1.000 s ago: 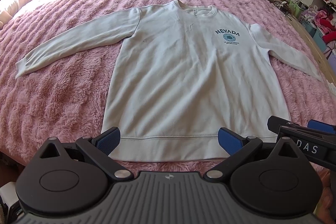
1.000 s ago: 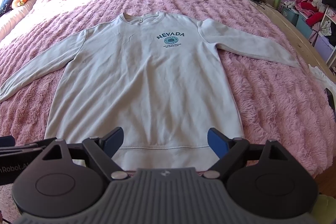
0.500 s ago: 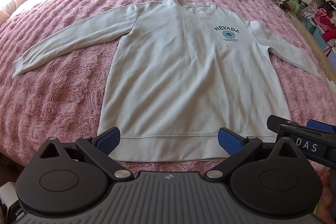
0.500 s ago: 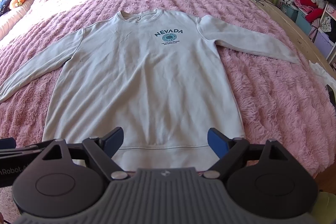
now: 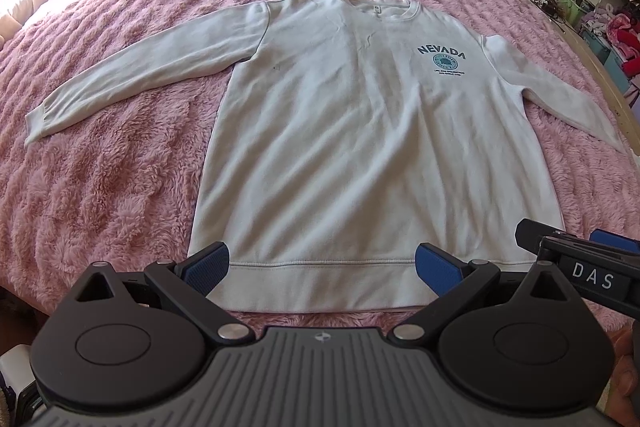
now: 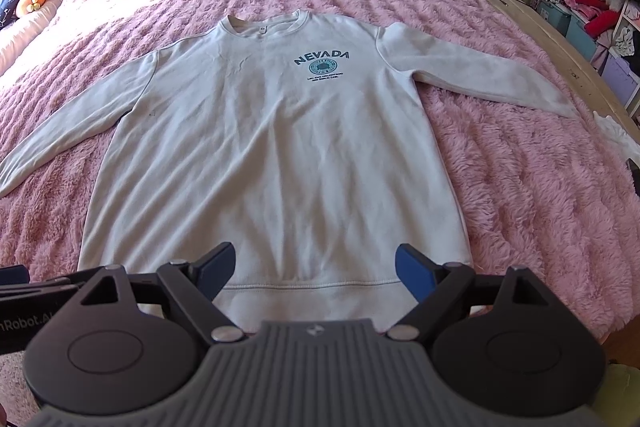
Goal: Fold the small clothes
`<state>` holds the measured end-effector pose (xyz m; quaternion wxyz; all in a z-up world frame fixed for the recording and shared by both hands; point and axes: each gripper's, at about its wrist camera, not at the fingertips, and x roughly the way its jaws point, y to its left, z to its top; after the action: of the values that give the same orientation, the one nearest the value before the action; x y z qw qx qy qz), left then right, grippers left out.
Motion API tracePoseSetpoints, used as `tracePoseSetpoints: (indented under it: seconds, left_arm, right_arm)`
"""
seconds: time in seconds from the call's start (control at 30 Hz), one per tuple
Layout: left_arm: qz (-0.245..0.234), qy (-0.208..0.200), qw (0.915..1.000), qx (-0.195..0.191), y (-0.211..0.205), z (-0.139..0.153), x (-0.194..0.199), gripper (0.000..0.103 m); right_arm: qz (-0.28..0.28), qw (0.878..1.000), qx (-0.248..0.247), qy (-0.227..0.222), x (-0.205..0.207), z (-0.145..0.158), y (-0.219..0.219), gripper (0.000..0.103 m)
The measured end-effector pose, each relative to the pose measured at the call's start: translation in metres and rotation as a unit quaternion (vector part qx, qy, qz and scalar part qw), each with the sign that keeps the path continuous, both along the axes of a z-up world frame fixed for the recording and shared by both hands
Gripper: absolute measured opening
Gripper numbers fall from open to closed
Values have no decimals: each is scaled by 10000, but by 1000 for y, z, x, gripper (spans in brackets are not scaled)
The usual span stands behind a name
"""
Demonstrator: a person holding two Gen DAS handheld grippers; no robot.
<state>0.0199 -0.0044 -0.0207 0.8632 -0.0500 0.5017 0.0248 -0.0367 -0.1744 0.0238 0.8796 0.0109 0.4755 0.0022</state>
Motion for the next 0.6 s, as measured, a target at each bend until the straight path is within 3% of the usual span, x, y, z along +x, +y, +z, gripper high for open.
tracePoseSetpoints:
  seconds: [0.6]
  left_arm:
    - [-55,107,9999,-15,-4,-8,8,103]
  right_arm:
    - [-23,9999,73,100,10,-9,-3,83]
